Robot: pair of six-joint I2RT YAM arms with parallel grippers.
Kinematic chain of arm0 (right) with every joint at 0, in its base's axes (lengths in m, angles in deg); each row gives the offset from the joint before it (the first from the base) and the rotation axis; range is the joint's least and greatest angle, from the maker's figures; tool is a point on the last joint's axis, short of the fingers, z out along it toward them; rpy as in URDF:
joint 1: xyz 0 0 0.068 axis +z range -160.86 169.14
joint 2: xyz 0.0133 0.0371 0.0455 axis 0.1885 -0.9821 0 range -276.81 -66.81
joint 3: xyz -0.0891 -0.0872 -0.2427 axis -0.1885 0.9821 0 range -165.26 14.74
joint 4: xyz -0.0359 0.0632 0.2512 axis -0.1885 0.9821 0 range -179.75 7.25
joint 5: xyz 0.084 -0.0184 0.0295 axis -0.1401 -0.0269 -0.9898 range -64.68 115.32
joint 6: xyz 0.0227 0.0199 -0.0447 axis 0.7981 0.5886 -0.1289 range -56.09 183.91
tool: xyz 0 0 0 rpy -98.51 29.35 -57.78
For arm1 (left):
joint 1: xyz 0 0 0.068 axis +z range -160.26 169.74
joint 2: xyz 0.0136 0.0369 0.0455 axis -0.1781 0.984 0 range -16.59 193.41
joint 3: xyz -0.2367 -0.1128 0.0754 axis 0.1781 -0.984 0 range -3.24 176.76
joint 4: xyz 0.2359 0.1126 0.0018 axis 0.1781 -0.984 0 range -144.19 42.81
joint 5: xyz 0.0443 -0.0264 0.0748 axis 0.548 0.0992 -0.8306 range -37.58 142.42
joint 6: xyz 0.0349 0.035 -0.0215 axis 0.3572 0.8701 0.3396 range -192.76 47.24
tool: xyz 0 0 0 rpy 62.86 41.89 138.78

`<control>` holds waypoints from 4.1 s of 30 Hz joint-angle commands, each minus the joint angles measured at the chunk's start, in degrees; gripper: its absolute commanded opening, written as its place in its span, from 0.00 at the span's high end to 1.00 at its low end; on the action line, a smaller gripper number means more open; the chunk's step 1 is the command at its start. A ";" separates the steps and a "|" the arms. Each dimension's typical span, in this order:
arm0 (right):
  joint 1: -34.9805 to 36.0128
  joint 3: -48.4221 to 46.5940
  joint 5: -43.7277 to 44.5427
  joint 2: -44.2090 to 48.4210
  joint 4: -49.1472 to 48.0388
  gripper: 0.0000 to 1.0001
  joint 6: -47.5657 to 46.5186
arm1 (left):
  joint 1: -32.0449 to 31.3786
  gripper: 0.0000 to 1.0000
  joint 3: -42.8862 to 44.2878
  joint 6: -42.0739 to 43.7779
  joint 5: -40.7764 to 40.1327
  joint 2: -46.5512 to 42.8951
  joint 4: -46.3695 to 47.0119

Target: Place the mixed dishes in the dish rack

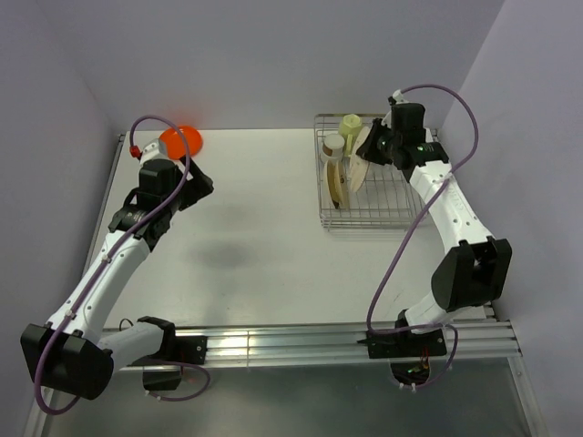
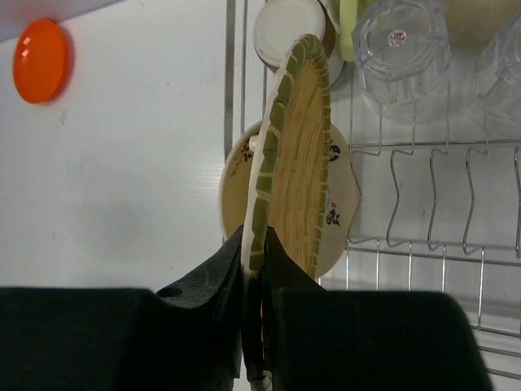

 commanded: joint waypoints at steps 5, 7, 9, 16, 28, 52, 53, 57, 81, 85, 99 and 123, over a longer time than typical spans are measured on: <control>1.94 -0.88 0.42 -2.84 -0.78 1.00 -4.59 | 0.63 0.13 -0.34 -0.35 1.21 -0.29 2.37; 2.82 -0.88 1.47 -3.81 -0.60 1.00 -6.08 | 0.72 0.13 -0.34 -0.27 1.38 -0.20 2.37; 3.96 -0.70 2.79 -4.77 -0.78 1.00 -7.84 | 0.81 0.13 -0.52 -0.27 1.56 -0.20 2.46; 5.63 1.40 7.80 -4.96 -2.01 1.00 -10.66 | 1.07 0.13 -1.04 -0.18 1.65 -0.29 2.28; 5.81 4.39 12.02 -4.87 -4.03 0.98 -12.33 | 1.60 0.13 -1.13 0.08 2.26 0.23 2.46; 6.42 6.15 11.23 -3.83 -8.59 0.39 -16.71 | 7.29 0.12 1.32 -0.88 10.60 7.08 6.32; 6.42 6.15 11.14 -1.73 -9.04 0.37 -17.42 | 8.09 0.12 1.59 -2.19 12.09 7.88 7.72; 5.11 5.89 2.31 3.38 -10.62 0.22 -24.43 | 13.36 0.12 2.12 -7.29 19.91 12.97 14.30; -2.10 1.94 -49.15 2.25 13.19 0.12 -63.92 | 27.70 0.33 29.26 -33.14 19.93 65.00 40.17; -3.24 0.53 -49.68 1.72 14.95 0.12 -64.10 | 27.70 0.41 37.96 -33.23 18.70 71.41 36.91; -4.74 -6.15 -46.78 -0.30 20.66 0.12 -66.73 | 27.88 0.78 42.73 -35.59 20.53 78.37 34.35; 23.81 -2.10 -27.90 -3.62 0.12 0.08 -106.37 | 21.12 1.00 -1.38 -22.15 47.95 30.50 35.51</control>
